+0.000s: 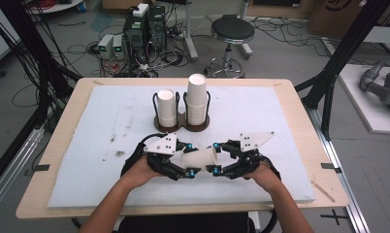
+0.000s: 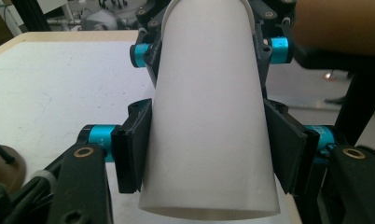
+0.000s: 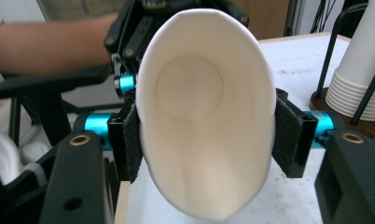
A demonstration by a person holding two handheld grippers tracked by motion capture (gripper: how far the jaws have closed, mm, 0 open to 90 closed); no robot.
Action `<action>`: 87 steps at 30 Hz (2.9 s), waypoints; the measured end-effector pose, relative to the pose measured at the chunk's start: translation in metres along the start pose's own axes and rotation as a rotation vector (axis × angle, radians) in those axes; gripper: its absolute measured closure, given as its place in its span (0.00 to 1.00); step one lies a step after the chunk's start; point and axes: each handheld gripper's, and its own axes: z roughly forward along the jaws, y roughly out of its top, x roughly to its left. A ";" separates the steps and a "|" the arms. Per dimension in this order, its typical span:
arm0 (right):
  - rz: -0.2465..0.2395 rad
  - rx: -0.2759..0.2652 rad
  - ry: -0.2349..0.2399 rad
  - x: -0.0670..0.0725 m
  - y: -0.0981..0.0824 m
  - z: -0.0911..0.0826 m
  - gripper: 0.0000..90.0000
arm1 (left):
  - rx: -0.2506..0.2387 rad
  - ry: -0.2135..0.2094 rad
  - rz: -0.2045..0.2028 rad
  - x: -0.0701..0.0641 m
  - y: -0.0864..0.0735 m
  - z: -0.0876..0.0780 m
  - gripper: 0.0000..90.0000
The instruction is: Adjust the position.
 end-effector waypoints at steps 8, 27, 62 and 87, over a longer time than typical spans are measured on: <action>0.031 -0.064 -0.017 0.000 0.001 -0.001 0.32 | -0.081 -0.006 -0.043 0.001 -0.005 0.001 0.42; 0.011 -0.095 0.009 0.000 0.002 -0.002 0.43 | -0.081 0.018 -0.051 -0.002 -0.006 0.009 0.39; 0.081 -0.160 -0.061 -0.001 0.005 -0.004 0.27 | -0.161 0.067 -0.098 0.001 -0.009 0.012 0.41; 0.015 -0.046 -0.074 0.002 0.007 0.003 0.42 | -0.031 0.145 -0.040 -0.008 -0.009 0.016 0.29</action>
